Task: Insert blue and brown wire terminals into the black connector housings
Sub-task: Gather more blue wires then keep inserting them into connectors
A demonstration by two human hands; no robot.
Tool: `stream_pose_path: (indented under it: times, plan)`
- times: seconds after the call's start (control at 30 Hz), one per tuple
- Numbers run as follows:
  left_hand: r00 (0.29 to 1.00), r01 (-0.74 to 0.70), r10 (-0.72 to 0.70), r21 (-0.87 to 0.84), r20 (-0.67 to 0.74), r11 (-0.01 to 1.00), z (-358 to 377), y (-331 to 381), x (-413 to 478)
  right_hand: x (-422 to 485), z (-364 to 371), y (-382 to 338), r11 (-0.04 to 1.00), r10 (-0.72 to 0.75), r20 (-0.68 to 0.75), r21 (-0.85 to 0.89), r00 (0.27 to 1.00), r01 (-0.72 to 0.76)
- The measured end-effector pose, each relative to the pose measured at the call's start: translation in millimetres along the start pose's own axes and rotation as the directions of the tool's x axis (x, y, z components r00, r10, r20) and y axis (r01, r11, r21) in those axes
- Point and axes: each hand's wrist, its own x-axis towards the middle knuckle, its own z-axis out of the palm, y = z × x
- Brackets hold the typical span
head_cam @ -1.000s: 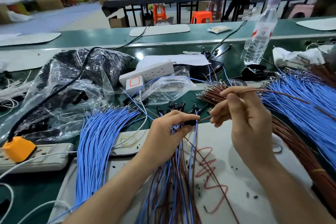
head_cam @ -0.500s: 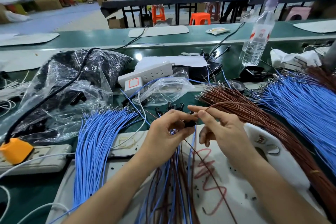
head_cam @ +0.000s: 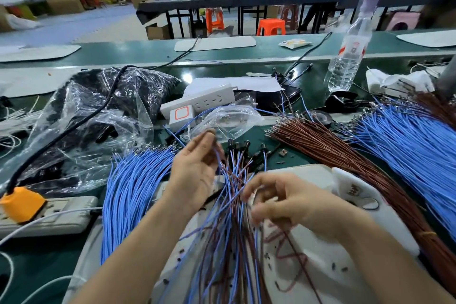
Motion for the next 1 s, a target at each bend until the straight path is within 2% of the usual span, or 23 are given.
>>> stream_pose_path:
  times: [0.07,0.13,0.17,0.23,0.3,0.37,0.43,0.5,0.6,0.63,0.67,0.73,0.8,0.83,0.9,1.0]
  plan:
    - [0.994,0.039,-0.056,-0.168,-0.098,0.985,-6,11,6,-6,-3,-3,0.994,0.099,0.304,-0.076,0.947,-0.079]
    - [0.989,0.035,-0.069,-0.253,-0.128,0.967,-8,16,9,-7,-7,-6,0.986,0.155,0.494,-0.126,0.855,-0.106]
    - [0.990,0.034,-0.071,-0.286,-0.121,0.957,-8,17,9,-8,-9,-7,0.984,0.173,0.538,-0.136,0.825,-0.118]
    - [0.994,0.047,-0.074,-0.299,-0.077,0.953,-5,16,7,-8,-11,-8,0.982,0.185,0.536,-0.139,0.823,-0.130]
    - [0.999,0.052,-0.054,-0.189,-0.003,0.980,0,12,3,-7,-10,-5,0.990,0.143,0.420,-0.077,0.896,-0.122]
    - [0.991,0.068,-0.062,-0.043,0.114,0.997,5,1,-3,-2,-6,-1,0.997,0.061,0.193,0.032,0.979,-0.068]
    - [0.976,0.097,-0.106,0.057,0.189,0.994,8,-8,-9,2,-2,0,0.996,0.013,-0.014,0.093,1.000,-0.012]
    - [0.976,0.102,-0.114,0.073,0.187,0.992,9,-9,-10,1,-1,0,0.995,0.006,-0.061,0.099,0.998,0.000]
    - [0.996,0.052,-0.046,-0.074,0.078,0.996,3,3,0,-3,0,-1,0.996,0.067,0.146,0.053,0.987,-0.075]
    - [0.999,0.019,-0.015,-0.099,0.037,0.995,1,6,3,-3,4,-1,0.996,0.068,0.155,0.044,0.986,-0.076]
    - [1.000,-0.006,0.008,-0.097,0.018,0.995,-1,8,4,-1,8,-1,0.998,0.052,0.090,0.042,0.995,-0.056]
    - [0.998,0.006,-0.003,-0.045,0.056,0.999,-1,5,2,7,14,0,0.997,-0.035,-0.189,0.055,0.981,0.046]
    - [0.988,0.050,-0.054,0.036,0.148,0.998,4,-3,-6,12,14,2,0.982,-0.177,-0.424,-0.019,0.888,0.187]
    - [0.980,0.065,-0.078,0.074,0.182,0.995,8,-7,-9,13,14,0,0.970,-0.242,-0.465,-0.106,0.851,0.218]
    - [0.972,0.083,-0.103,0.103,0.209,0.991,13,-13,-14,13,15,1,0.942,-0.312,-0.446,-0.260,0.839,0.212]
    - [0.981,0.054,-0.068,0.077,0.184,0.996,13,-9,-13,13,17,5,0.942,-0.291,-0.425,-0.285,0.857,0.178]
